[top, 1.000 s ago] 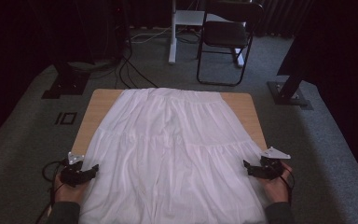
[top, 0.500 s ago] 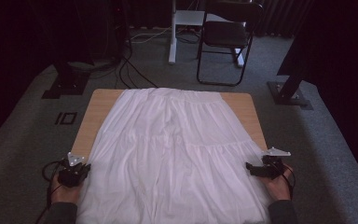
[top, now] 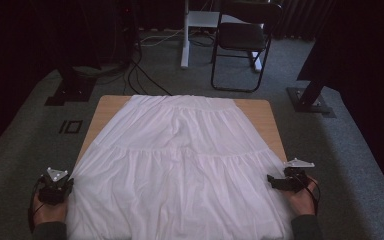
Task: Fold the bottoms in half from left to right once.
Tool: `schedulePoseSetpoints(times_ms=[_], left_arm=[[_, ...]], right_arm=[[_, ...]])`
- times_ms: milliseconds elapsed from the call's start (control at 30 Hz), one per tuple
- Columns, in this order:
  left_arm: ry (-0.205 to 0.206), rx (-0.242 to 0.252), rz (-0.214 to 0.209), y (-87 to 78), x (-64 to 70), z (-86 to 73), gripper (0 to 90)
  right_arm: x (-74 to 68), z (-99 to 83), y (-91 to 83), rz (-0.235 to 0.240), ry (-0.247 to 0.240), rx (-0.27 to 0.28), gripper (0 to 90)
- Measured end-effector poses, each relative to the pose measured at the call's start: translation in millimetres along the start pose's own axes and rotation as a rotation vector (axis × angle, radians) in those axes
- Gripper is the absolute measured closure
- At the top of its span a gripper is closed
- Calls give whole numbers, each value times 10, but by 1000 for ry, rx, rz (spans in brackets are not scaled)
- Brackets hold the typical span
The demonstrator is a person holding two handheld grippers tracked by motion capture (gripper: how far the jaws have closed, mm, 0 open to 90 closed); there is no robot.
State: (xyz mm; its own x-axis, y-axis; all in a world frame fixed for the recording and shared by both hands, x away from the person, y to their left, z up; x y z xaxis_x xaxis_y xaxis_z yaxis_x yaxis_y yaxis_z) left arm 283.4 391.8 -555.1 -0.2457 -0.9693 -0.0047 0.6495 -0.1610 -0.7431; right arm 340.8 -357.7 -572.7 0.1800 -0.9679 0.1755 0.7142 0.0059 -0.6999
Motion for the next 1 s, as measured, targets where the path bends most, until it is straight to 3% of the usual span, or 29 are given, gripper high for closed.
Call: schedulePoseSetpoints(times_ms=[100, 200, 267, 333, 433, 500, 533, 567, 633, 800, 867, 1000], left_arm=[[9, -7, 25, -8, -7, 14, 875], [-4, 3, 73, -42, -48, 19, 876], [-37, 8, 130, -74, -111, 15, 877], [-46, 4, 165, -98, -132, 28, 877], [-15, 22, 142, -179, -37, 81, 876], [-26, 75, 72, -263, 0, 111, 876], [-28, 122, 12, -342, 38, 140, 875], [-30, 132, -6, -369, 51, 152, 875], [-20, 177, -84, -470, 119, 205, 875], [39, 276, -320, -608, 358, 406, 873], [86, 308, -413, -612, 515, 524, 873], [169, 329, -577, -551, 844, 768, 872]], right_arm=[[24, -20, -15, 18, -3, -2, 171], [39, 3, -88, 33, -25, -9, 528], [23, 2, -111, 43, -29, -7, 690], [-8, -9, -117, 45, -29, 6, 739], [-48, -26, -112, 60, 1, 28, 747], [-61, -29, -104, 83, 19, 36, 738], [-62, -27, -102, 90, 24, 36, 731], [-60, -30, -99, 96, 30, 38, 719], [-62, -38, -97, 101, 38, 45, 708], [-55, -62, -83, 126, 62, 69, 673], [-60, -61, -81, 126, 63, 70, 666], [-85, -56, -84, 114, 49, 73, 653]])
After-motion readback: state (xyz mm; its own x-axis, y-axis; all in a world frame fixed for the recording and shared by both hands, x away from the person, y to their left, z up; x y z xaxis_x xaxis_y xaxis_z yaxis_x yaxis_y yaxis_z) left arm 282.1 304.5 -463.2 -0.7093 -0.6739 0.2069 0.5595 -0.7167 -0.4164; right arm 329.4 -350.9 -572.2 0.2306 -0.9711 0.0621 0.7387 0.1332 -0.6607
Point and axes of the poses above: each handheld gripper's, and its own axes: y roughly forward along the jaws, z roughly out of its top, x roughly to its right, the point moved 1 cm from there along y, roughly forward along the jaws, and after that the axes turned 14 degrees about -z, right-handed, at the moved point
